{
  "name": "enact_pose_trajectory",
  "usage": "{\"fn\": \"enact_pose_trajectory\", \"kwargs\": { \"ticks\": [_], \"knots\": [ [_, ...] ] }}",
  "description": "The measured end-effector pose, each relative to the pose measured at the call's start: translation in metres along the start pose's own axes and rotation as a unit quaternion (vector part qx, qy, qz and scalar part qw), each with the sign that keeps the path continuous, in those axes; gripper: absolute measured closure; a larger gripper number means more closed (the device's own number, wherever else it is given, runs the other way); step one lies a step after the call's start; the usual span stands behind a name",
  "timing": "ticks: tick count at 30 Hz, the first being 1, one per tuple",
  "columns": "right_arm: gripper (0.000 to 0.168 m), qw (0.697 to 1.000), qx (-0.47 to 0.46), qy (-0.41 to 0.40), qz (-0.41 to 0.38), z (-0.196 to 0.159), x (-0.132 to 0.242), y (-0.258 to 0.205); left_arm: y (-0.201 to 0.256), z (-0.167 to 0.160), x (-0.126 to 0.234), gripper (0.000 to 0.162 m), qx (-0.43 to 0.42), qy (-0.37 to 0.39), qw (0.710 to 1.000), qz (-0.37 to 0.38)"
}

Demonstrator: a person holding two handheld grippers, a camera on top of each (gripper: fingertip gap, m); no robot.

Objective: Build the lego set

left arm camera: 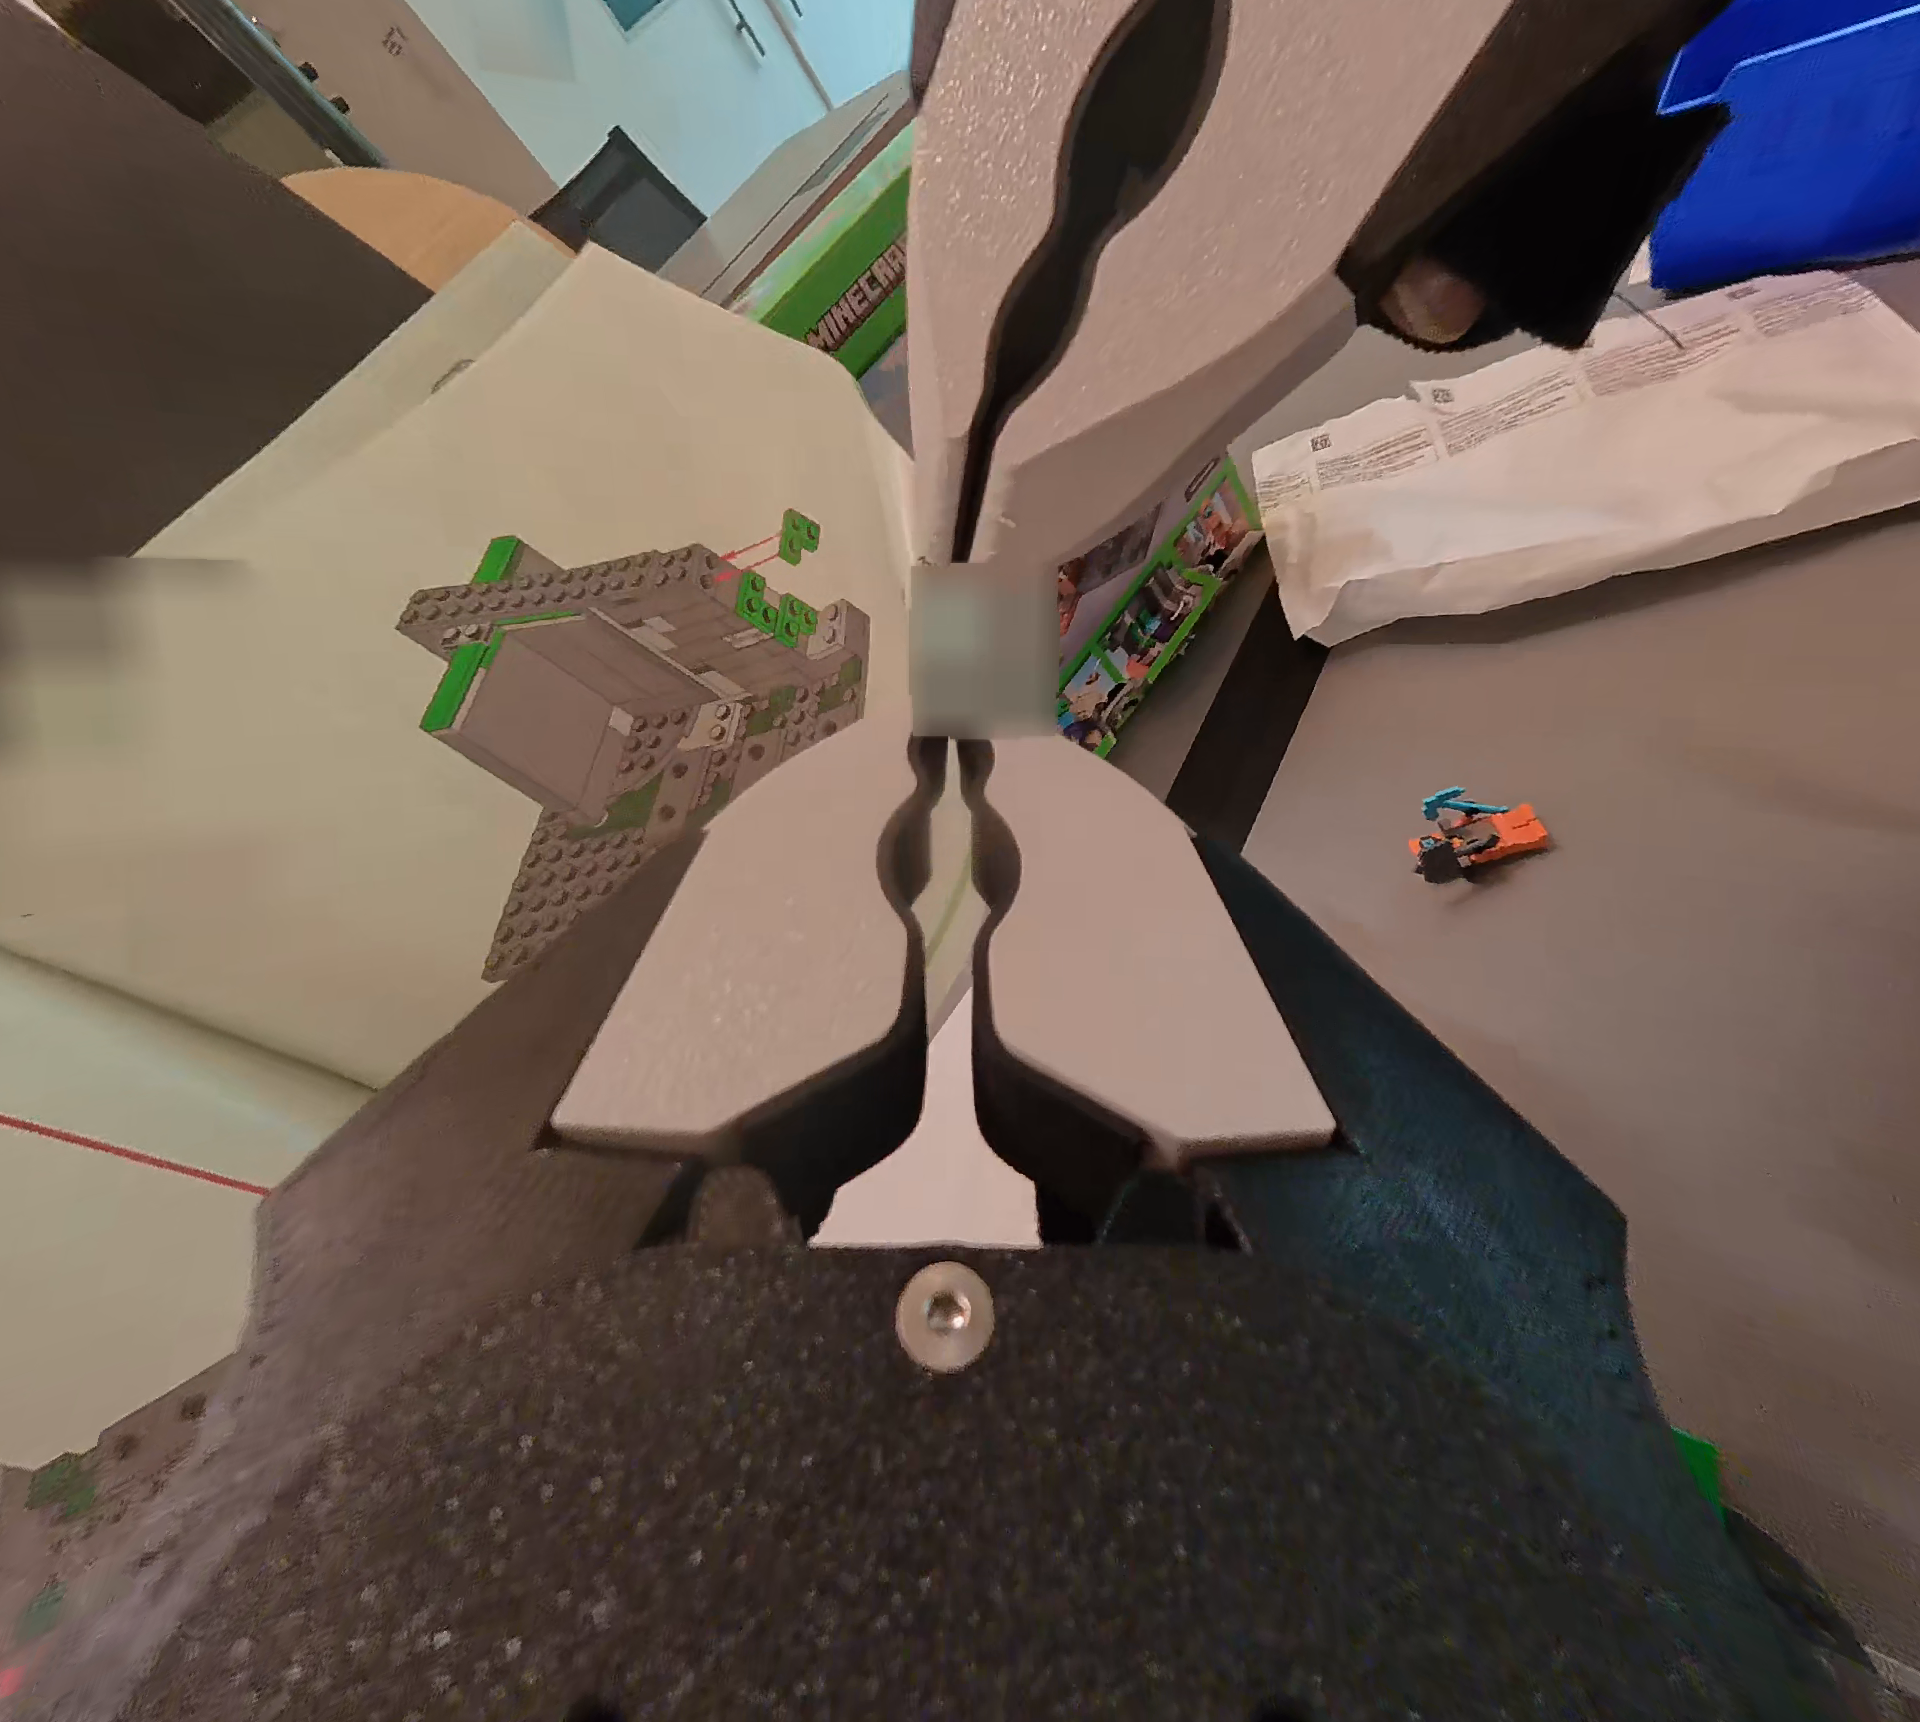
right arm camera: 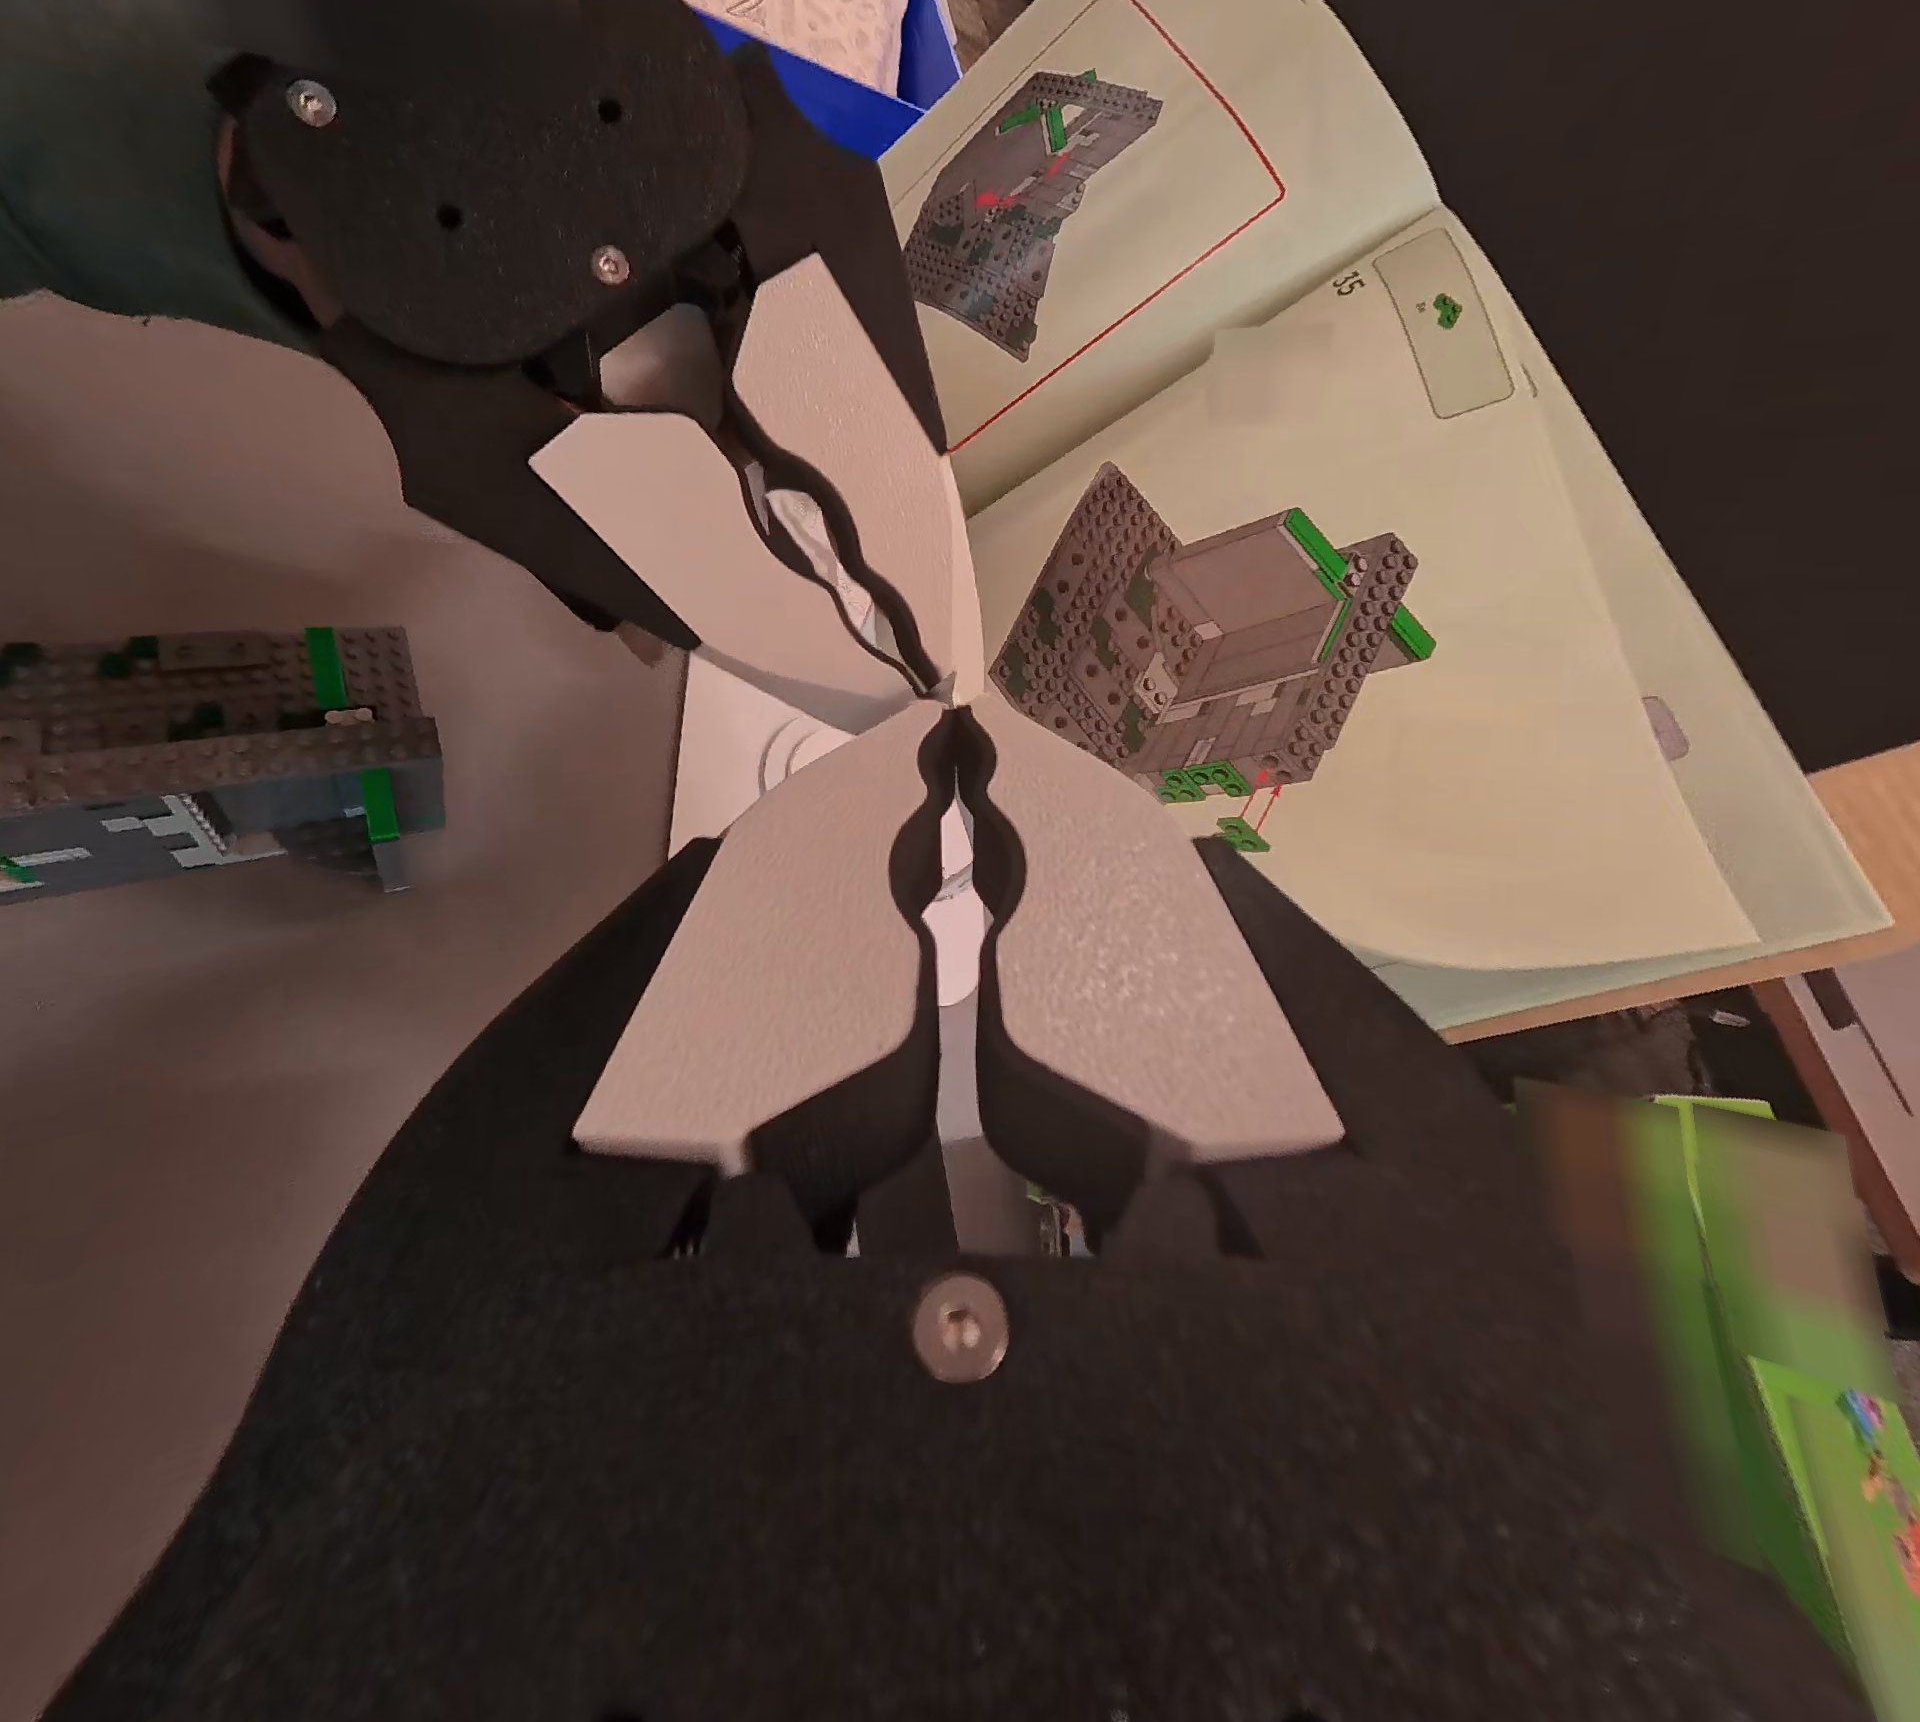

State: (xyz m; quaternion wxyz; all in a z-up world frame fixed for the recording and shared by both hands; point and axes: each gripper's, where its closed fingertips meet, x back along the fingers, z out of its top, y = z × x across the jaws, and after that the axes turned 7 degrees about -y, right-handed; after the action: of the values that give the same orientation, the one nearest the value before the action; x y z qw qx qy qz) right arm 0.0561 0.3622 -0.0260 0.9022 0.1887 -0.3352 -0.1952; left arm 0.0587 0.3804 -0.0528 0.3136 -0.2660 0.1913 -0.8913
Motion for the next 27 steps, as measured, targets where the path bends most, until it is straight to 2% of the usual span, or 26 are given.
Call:
{"fn": "enact_pose_trajectory", "kwargs": {
  "ticks": [5, 27],
  "knots": [
    [0.168, 1.000, -0.006, -0.001, 0.006, -0.004, -0.001, -0.001, -0.004, 0.007, 0.005, 0.153, 0.014, 0.021, 1.000, -0.010],
    [0.168, 1.000, -0.016, -0.007, 0.010, -0.012, -0.003, 0.003, -0.006, 0.007, 0.007, 0.153, -0.018, 0.014, 1.000, -0.013]
  ]
}}
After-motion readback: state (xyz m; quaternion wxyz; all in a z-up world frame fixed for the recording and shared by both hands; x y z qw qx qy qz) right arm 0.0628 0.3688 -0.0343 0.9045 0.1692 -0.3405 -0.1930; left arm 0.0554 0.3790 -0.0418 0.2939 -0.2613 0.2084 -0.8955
